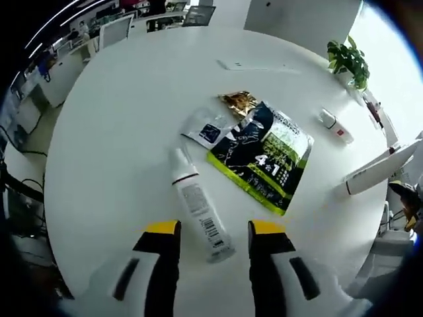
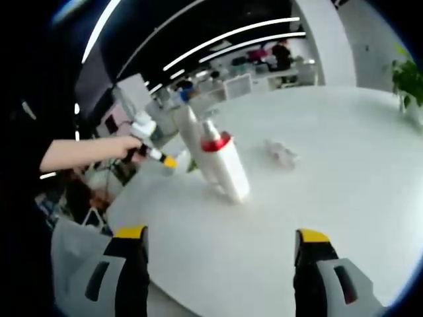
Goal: Arrange the skincare products in the storage area until every visible bottle or jar stands upright without overlapping.
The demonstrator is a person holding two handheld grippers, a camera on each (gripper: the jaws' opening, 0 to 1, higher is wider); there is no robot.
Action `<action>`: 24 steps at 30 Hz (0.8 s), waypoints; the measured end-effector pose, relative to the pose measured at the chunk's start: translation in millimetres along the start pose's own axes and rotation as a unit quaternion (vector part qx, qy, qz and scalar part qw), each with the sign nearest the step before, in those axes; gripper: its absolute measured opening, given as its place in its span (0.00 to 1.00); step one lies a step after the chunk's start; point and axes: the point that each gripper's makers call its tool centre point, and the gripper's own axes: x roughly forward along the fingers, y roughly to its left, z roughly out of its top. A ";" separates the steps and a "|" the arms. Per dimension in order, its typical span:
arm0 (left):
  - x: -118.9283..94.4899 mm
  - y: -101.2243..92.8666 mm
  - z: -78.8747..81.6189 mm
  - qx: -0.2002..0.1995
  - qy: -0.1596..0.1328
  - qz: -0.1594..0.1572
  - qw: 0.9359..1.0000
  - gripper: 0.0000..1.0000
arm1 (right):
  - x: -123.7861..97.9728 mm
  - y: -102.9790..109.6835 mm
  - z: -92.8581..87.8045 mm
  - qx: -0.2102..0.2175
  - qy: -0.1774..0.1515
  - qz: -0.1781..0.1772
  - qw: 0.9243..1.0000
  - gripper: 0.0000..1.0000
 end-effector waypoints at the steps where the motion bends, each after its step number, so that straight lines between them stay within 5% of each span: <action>1: 1.3 0.7 0.2 0.002 0.000 0.001 1.000 0.29 | 0.2 0.1 0.1 0.001 0.000 0.000 1.000 0.92; 11: 0.5 5.6 3.9 0.007 -0.010 0.009 1.000 0.18 | 0.7 -0.4 -0.1 0.000 0.002 0.000 1.000 0.91; 24: -1.7 8.7 2.2 0.002 -0.014 0.007 1.000 0.17 | 0.0 2.7 -1.3 0.001 0.002 0.001 1.000 0.91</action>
